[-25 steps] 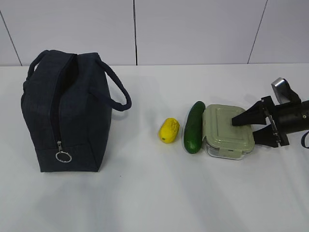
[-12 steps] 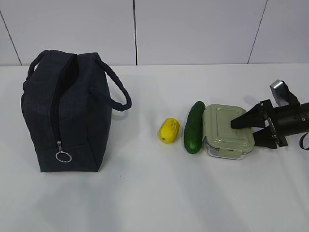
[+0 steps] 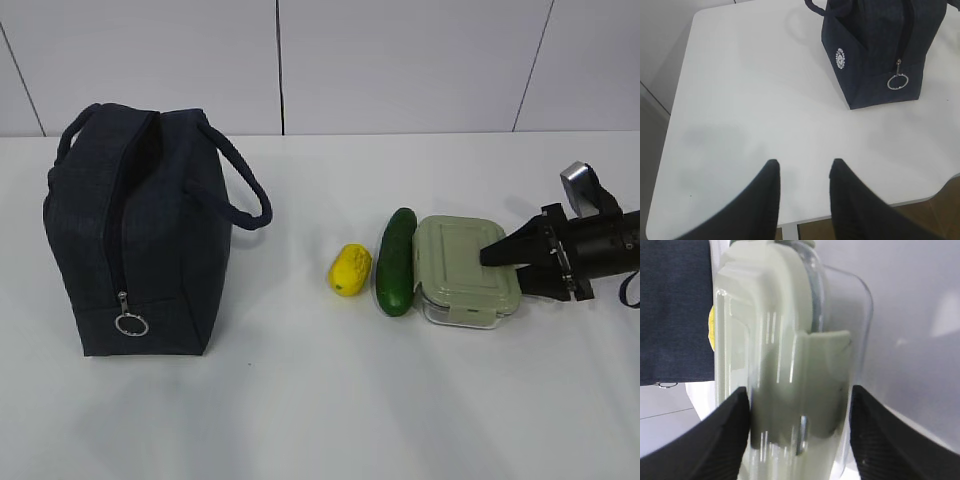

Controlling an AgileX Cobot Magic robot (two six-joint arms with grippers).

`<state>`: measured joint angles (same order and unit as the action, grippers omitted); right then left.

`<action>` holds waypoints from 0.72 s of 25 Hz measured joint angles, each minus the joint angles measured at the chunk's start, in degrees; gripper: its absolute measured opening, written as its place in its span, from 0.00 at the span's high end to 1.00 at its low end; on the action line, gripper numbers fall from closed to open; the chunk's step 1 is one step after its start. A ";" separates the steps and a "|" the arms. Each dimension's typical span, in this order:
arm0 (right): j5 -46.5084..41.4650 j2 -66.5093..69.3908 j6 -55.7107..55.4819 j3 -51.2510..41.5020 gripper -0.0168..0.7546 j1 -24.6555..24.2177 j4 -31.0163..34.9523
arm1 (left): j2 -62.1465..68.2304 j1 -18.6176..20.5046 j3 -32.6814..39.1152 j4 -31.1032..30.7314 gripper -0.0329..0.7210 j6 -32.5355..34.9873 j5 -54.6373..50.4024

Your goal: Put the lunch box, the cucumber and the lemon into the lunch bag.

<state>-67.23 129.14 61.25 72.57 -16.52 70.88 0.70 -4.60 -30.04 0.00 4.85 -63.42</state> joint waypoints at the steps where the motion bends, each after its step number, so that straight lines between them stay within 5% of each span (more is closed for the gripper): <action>1: 0.00 0.00 0.00 0.10 0.38 0.00 0.00 | 0.00 0.00 0.00 0.00 0.63 0.00 0.00; 18: -0.13 0.00 0.09 0.10 0.41 0.00 0.12 | 0.00 0.00 0.00 0.00 0.63 -0.03 0.00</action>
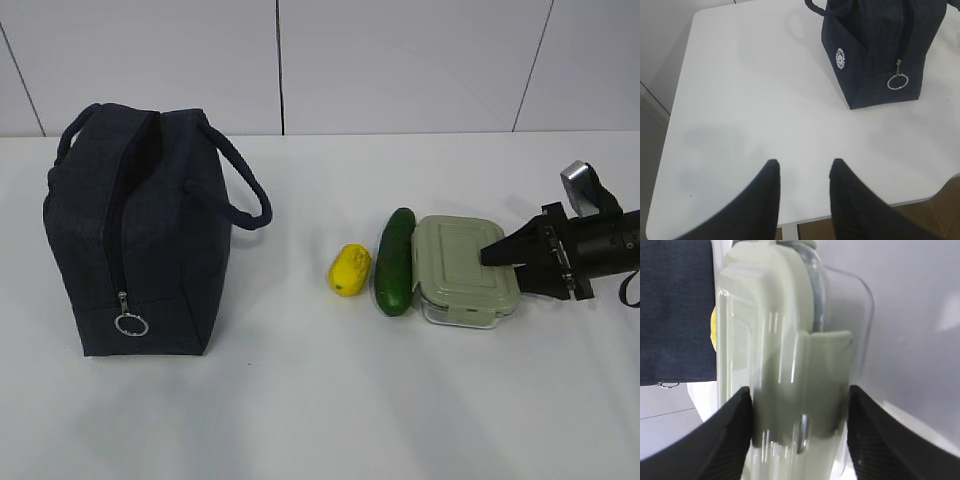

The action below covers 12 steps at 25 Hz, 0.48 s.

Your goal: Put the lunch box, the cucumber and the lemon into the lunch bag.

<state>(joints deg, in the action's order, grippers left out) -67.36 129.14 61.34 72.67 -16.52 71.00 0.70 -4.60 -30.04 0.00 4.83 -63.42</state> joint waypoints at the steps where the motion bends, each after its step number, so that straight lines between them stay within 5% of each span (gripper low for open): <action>1: 0.00 0.00 0.00 0.00 0.42 0.00 0.00 | 0.00 0.00 0.00 0.00 0.63 -0.10 0.00; 12: -0.27 0.00 0.00 0.11 0.45 0.00 0.13 | 0.00 0.00 0.00 0.00 0.63 -0.10 0.00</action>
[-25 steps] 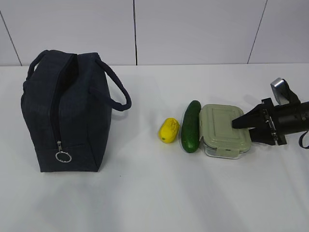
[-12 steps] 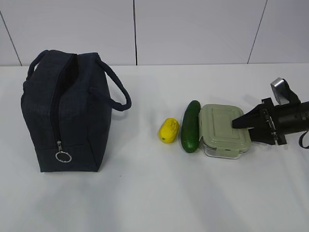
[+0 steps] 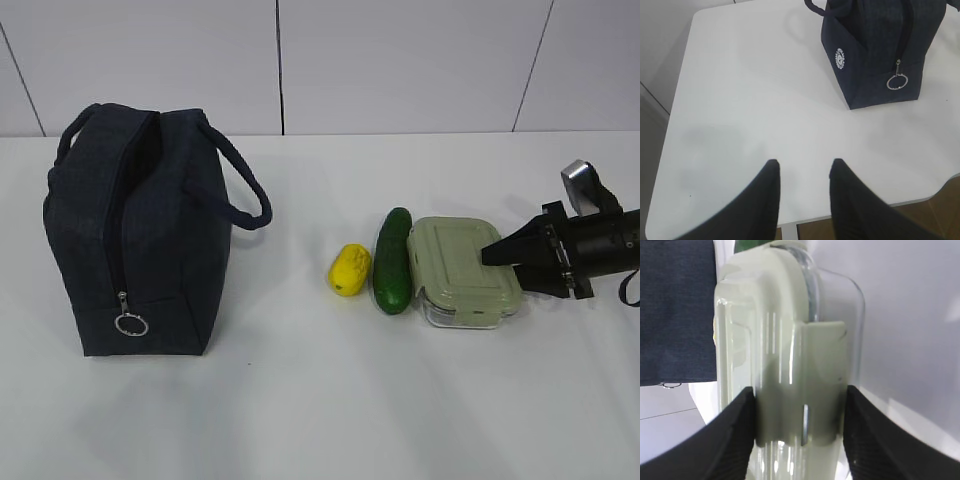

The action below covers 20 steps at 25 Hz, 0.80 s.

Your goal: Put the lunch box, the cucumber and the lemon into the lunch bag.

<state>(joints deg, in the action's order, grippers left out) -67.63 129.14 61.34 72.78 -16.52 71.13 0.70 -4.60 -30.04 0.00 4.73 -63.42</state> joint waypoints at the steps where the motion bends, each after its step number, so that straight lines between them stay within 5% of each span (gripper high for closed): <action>1: 0.00 0.00 0.00 0.00 0.45 0.00 0.00 | 0.00 0.00 0.00 0.00 0.63 0.00 0.00; 20: 0.00 -0.24 0.00 0.00 0.50 0.00 -0.21 | 0.00 0.00 0.00 0.00 0.63 0.00 0.00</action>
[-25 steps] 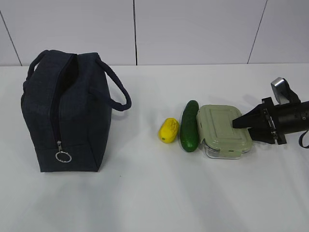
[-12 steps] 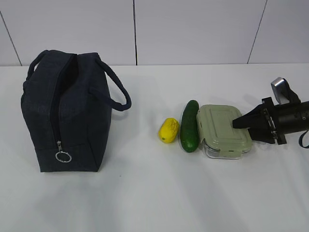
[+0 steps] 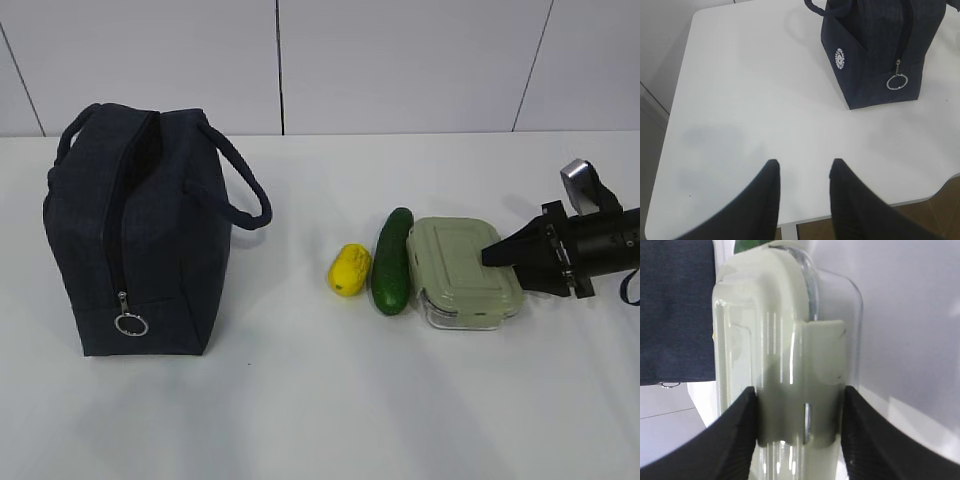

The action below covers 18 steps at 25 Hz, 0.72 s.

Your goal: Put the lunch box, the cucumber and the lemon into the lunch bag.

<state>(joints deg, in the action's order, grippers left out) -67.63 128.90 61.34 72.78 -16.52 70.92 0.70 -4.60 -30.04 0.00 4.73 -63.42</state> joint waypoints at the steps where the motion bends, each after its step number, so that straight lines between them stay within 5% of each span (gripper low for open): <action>1: 0.11 -0.24 -0.11 0.00 0.50 0.00 -0.30 | 0.00 0.00 0.00 0.00 0.63 0.00 0.00; 18: 1.96 -2.90 -3.74 0.00 0.50 0.00 -4.11 | 0.00 0.00 0.00 0.00 0.63 -0.02 0.00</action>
<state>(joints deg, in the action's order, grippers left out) -65.67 125.99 57.59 72.78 -16.52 66.81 0.70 -4.60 -30.04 0.00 4.71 -63.42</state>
